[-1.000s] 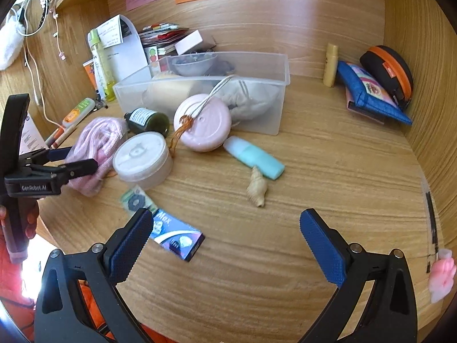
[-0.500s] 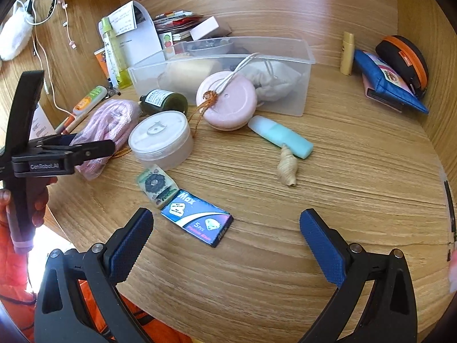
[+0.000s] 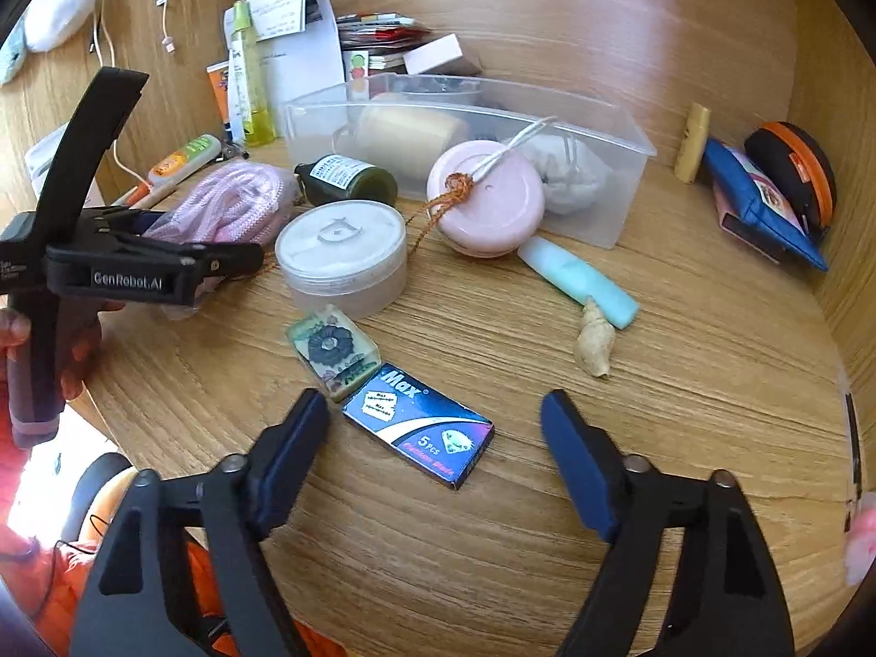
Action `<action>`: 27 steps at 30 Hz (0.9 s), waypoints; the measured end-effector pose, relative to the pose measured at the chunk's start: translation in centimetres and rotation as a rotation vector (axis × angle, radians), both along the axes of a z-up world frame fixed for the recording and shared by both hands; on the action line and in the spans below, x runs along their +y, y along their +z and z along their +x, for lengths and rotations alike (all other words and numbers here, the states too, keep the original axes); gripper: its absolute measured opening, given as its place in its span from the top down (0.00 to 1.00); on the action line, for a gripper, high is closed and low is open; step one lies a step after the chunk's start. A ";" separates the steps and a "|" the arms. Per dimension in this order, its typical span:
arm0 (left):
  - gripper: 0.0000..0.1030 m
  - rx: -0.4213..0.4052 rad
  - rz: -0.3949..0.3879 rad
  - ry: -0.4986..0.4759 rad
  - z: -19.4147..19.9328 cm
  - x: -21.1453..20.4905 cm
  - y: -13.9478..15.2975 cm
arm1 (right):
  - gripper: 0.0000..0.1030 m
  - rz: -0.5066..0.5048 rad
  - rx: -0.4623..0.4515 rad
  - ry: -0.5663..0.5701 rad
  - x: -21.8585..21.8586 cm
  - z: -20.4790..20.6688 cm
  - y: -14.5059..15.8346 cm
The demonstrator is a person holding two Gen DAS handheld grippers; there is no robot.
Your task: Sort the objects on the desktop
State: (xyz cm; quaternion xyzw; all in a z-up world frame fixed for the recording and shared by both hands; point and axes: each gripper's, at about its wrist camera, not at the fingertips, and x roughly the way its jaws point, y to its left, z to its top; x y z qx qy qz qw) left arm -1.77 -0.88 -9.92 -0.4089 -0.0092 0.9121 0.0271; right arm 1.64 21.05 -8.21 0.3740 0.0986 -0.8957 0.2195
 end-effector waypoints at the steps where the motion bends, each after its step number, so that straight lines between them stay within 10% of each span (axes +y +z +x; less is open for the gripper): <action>1: 0.08 0.005 0.004 0.000 0.1 -0.1 -0.1 | 0.37 0.001 -0.001 0.007 0.0 0.0 0.1; 7: 0.39 0.030 -0.015 -0.012 0.6 0.3 -0.2 | 0.52 -0.004 -0.004 0.004 0.4 -0.4 0.3; 25: 0.44 0.097 0.101 0.033 1.8 -1.4 1.7 | 0.53 -0.071 0.035 -0.071 2.5 -1.4 3.0; 27: 0.60 0.115 0.108 0.038 2.1 -1.6 2.3 | 0.53 -0.075 0.045 -0.075 2.7 -1.6 3.4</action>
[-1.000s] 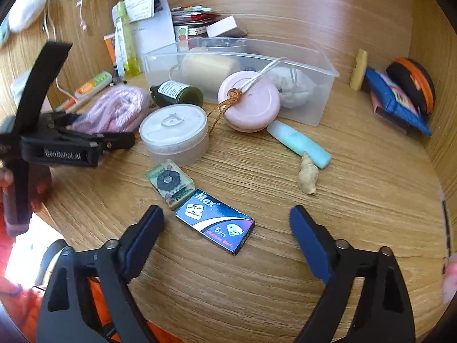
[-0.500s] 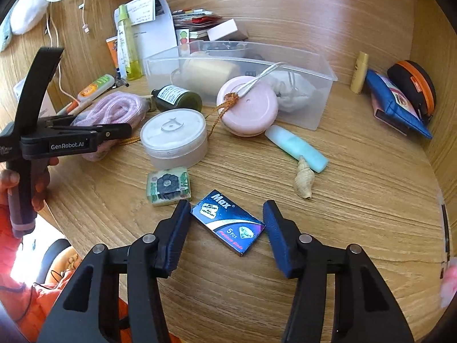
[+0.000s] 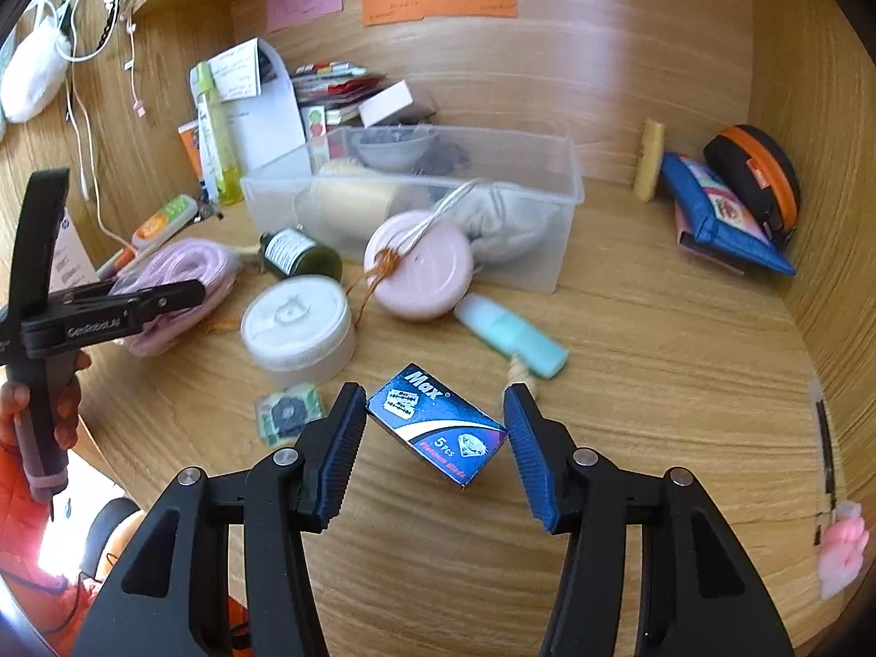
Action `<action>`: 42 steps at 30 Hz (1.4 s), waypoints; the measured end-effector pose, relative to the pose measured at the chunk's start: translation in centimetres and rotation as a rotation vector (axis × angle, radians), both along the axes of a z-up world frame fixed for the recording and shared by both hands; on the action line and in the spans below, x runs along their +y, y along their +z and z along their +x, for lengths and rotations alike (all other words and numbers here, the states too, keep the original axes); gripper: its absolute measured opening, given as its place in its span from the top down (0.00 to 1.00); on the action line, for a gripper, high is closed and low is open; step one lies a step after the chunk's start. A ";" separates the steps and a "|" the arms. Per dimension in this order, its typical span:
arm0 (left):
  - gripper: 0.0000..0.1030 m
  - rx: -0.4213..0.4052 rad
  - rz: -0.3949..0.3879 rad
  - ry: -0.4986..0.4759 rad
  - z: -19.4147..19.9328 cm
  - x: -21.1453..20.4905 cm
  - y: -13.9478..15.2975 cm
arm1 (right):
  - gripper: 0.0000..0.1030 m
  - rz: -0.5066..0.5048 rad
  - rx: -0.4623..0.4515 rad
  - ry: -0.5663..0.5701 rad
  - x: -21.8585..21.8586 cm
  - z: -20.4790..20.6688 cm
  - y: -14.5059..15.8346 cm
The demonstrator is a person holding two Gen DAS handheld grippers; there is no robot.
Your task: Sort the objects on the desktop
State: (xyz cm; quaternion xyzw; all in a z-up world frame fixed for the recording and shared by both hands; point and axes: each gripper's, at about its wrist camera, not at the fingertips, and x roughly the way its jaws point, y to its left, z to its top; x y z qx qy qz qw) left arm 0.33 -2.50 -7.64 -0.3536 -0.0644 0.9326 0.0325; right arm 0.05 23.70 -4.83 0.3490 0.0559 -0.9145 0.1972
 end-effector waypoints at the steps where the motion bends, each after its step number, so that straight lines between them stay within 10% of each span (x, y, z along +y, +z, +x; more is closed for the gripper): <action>1: 0.62 0.002 0.011 -0.005 0.0 -0.1 0.3 | 0.53 -0.001 0.007 -0.002 0.1 -0.1 0.3; 9: 0.66 -0.018 0.019 -0.027 -0.5 -0.2 0.4 | 0.53 -0.007 0.031 0.006 -0.2 -0.9 1.3; 15: 0.33 -0.063 -0.042 -0.066 -0.9 1.4 -0.5 | 0.53 -0.004 0.016 0.018 -0.6 -1.1 0.9; 26: 0.44 -0.113 -0.157 -0.107 -2.7 3.3 -1.6 | 0.53 -0.013 0.008 0.026 -0.4 -1.3 0.5; 42: 0.48 0.025 -0.052 -0.044 -1.2 1.7 2.6 | 0.53 -0.017 0.074 0.045 -0.9 -3.4 3.0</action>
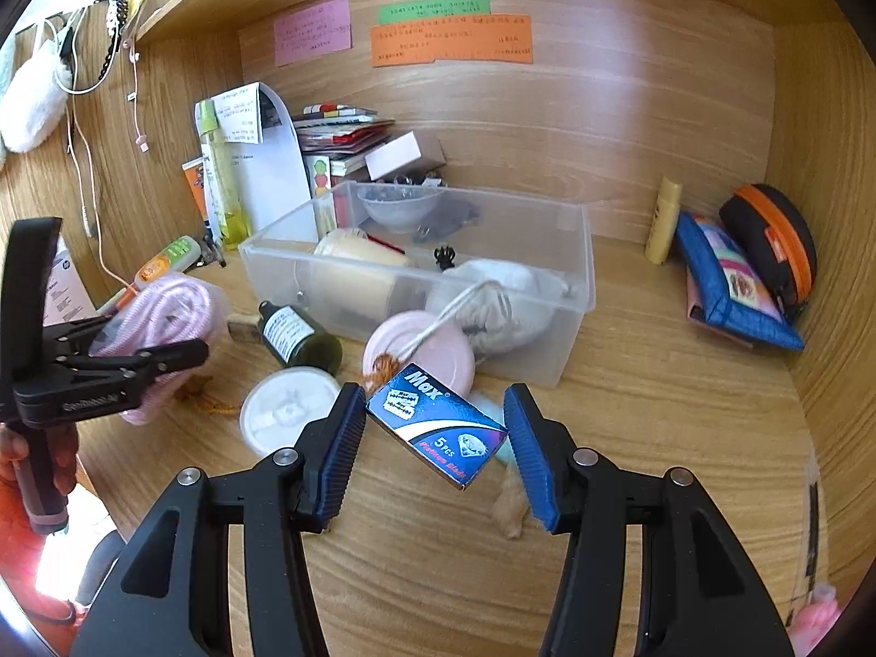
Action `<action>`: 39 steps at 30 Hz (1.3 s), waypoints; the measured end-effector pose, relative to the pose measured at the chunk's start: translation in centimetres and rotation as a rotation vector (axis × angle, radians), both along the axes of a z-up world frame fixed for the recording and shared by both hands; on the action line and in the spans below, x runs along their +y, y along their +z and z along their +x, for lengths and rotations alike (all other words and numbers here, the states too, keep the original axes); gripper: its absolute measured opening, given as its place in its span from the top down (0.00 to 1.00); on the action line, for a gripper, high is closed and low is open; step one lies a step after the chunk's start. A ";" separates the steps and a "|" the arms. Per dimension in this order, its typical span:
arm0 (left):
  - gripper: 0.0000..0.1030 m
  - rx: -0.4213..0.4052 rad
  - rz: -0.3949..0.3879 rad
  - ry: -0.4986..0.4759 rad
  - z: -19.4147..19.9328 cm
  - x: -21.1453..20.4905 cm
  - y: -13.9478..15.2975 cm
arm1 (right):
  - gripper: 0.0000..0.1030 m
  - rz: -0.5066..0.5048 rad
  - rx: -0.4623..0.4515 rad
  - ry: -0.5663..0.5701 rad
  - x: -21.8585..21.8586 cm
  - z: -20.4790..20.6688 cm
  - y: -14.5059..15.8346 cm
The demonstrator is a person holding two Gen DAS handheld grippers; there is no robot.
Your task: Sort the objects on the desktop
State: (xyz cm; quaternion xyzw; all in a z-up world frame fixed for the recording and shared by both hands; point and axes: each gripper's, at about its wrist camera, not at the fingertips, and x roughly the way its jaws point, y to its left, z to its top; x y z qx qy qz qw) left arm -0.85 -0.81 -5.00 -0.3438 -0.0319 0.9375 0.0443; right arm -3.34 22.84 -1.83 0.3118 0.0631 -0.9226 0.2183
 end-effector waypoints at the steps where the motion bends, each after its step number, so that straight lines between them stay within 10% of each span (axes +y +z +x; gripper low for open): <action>1: 0.48 0.009 0.002 0.002 0.0 0.0 0.3 | 0.53 0.001 0.004 0.000 0.0 -0.1 0.1; 19: 0.48 0.173 0.061 0.011 -2.5 -0.8 5.7 | 0.53 -0.003 0.090 -0.017 -0.3 -4.7 3.7; 25: 0.69 0.204 0.106 -0.018 -5.1 -1.4 7.4 | 0.53 -0.015 0.088 -0.017 -1.0 -7.4 4.5; 39: 0.70 0.097 0.100 -0.021 -8.2 -1.7 4.2 | 0.53 0.002 -0.002 -0.015 -2.2 -11.5 2.6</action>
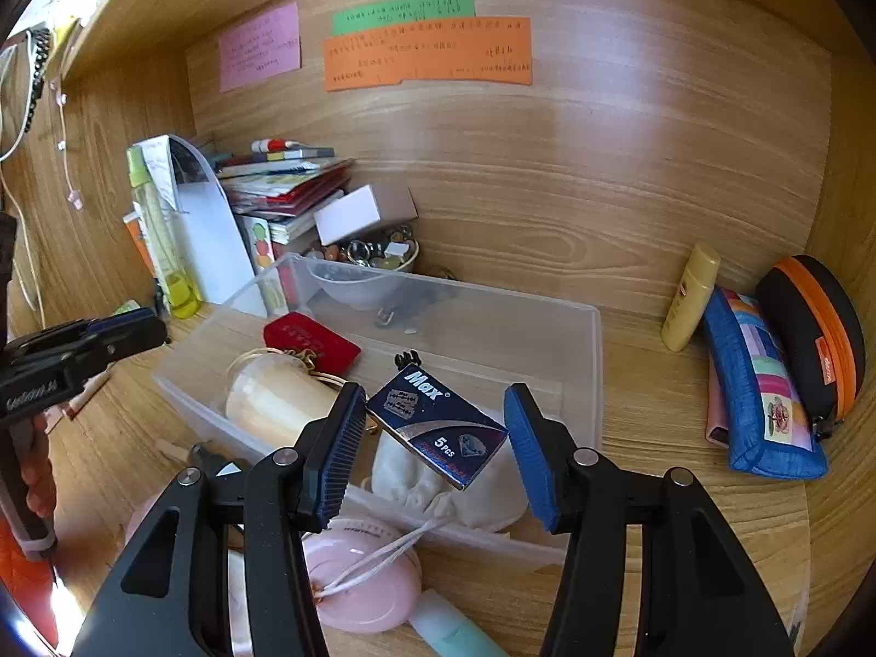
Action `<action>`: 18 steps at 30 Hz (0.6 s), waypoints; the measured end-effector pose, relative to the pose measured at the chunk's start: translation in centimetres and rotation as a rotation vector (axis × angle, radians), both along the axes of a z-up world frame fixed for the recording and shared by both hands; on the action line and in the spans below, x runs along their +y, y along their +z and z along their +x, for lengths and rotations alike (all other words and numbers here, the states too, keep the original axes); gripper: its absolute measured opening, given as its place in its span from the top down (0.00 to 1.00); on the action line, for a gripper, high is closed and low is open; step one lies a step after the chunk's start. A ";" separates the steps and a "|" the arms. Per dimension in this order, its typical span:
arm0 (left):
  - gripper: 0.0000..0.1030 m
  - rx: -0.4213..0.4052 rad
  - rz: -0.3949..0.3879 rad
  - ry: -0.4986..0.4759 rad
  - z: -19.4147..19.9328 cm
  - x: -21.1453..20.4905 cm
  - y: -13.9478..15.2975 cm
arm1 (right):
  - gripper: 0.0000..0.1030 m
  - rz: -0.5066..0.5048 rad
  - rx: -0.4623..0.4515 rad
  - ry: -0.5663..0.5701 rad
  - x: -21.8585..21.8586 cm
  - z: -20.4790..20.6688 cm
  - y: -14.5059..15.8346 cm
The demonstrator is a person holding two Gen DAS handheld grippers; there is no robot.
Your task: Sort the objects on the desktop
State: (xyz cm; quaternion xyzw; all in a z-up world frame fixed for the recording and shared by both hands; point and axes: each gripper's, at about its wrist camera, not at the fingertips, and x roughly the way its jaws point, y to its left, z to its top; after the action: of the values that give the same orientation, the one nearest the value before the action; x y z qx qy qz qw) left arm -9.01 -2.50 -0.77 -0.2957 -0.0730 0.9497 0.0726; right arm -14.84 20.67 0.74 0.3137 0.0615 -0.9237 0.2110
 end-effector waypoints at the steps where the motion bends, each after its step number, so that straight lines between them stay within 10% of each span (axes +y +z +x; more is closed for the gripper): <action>1: 0.70 0.001 -0.002 -0.005 0.0 0.2 -0.1 | 0.53 0.001 -0.007 0.001 0.0 -0.2 -0.1; 18: 0.51 -0.096 -0.068 -0.042 2.2 -1.2 -2.3 | 0.53 0.065 -0.011 0.009 -0.8 -1.3 0.4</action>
State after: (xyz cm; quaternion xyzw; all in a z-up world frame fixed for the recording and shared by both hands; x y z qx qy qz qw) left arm -6.79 -3.72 -3.08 -0.3446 -0.0378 0.9346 0.0790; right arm -16.18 19.82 1.09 0.3251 0.0919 -0.9186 0.2050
